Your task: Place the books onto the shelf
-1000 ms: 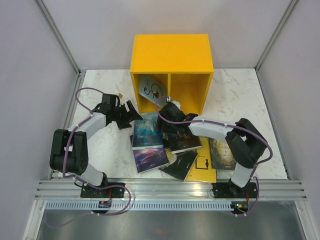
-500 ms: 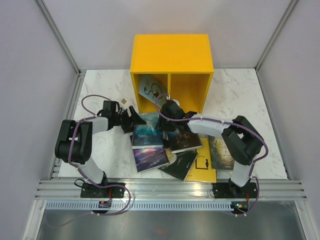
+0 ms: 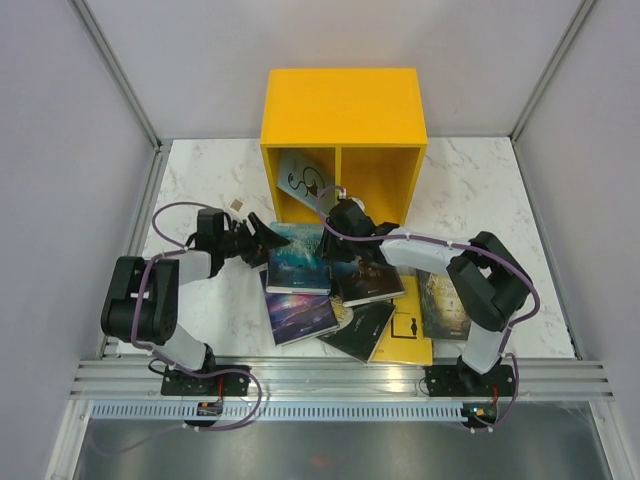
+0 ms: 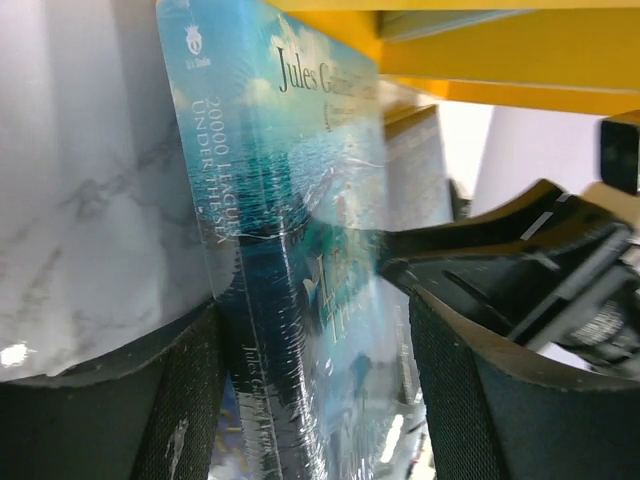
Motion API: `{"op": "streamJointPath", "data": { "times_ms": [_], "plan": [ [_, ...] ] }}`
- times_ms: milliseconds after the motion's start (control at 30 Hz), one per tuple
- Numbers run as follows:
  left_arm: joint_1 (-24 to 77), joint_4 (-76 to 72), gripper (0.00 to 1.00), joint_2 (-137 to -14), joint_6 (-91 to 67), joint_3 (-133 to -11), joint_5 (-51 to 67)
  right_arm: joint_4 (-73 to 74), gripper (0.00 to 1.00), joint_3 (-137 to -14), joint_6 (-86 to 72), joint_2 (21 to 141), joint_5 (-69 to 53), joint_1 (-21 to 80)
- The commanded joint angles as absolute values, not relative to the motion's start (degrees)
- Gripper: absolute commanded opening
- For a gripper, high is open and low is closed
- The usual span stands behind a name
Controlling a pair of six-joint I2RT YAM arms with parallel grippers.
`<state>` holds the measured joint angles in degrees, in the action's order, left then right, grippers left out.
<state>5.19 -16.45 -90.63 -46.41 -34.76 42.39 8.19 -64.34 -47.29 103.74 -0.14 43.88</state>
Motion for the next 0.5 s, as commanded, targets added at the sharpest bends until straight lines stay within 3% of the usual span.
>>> {"op": "streamJointPath", "data": {
  "times_ms": [0,200,367,467],
  "plan": [
    [7.8,-31.5,0.61,-84.1,-57.1,-36.7,57.8,9.7,0.39,-60.2,-45.3,105.4,-1.5,45.4],
    [14.1,-30.9,0.56,-85.5,-57.2,-37.4,59.5,8.3,0.38,-56.4,-45.8,102.1,-1.4,45.5],
    [22.0,-24.6,0.53,-83.9,-54.4,-37.4,52.1,7.6,0.36,-54.1,-46.7,99.1,-0.8,46.1],
    [24.6,-19.7,0.28,-82.3,-52.2,-37.7,48.1,7.5,0.36,-52.7,-47.2,97.1,-0.4,46.3]
  ]
}}
